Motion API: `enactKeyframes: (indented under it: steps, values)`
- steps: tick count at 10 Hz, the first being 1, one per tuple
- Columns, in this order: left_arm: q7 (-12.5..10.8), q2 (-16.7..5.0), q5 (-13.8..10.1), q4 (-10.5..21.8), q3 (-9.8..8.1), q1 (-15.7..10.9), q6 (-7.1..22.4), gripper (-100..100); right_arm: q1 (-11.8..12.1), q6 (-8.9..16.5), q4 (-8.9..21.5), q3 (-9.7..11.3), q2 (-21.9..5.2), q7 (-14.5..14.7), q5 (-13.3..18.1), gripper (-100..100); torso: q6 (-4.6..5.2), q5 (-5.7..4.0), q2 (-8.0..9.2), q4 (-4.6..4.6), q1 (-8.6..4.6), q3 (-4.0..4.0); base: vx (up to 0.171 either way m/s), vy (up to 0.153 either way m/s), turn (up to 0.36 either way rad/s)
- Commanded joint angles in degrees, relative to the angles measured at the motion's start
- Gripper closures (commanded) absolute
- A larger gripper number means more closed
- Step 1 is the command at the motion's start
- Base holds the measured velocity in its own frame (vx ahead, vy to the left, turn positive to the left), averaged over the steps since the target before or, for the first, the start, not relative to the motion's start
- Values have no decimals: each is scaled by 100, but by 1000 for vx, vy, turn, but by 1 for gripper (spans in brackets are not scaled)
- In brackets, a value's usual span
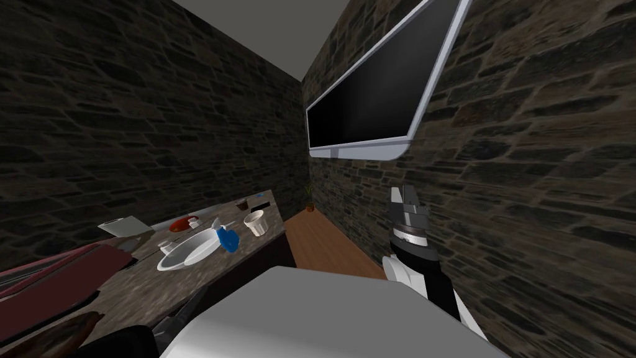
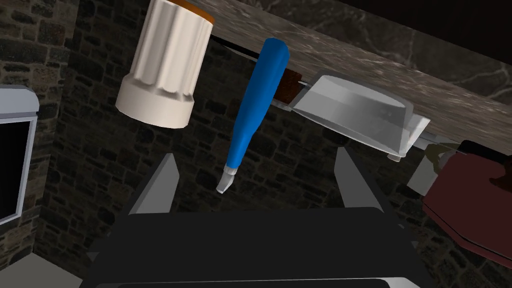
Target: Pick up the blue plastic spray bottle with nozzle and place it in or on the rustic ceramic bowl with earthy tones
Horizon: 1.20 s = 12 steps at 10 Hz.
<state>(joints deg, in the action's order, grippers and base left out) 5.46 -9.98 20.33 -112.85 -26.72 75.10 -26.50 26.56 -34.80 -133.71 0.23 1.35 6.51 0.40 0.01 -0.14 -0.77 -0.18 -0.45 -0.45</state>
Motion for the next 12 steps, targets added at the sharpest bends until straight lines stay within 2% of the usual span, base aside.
enactKeyframes:
  steps: [1, 2, 4, 8, 12]
  values:
    - [87, 30, 38, 228, -69, 9, -123, -100, 0, 0, 0, 0, 0, 0, 0, 0, 0, 0, 0, 0, 0, 0, 192, -47, 11]
    - [87, 30, 38, 228, -69, 9, -123, -100, 0, 0, 0, 0, 0, 0, 0, 0, 2, 5, 9, 1, 22, 4, 74, 6, -1]
    - [199, 62, 98, 430, -281, 322, -249, -100, -1, 0, 0, -1, -1, 0, 0, 0, 2, 12, 47, 11, 47, 27, 146, -33, -19]
    - [420, 117, 143, 752, -627, 797, -528, -100, 1, 0, 0, -1, -1, 0, 0, 0, 2, 8, -19, -5, 32, -12, 289, -20, 12]
    - [613, 207, 126, 977, -874, 1100, -801, -100, 0, 0, 0, -2, -2, 0, 0, 0, 3, 16, -7, -3, 64, -6, 239, 53, 25]
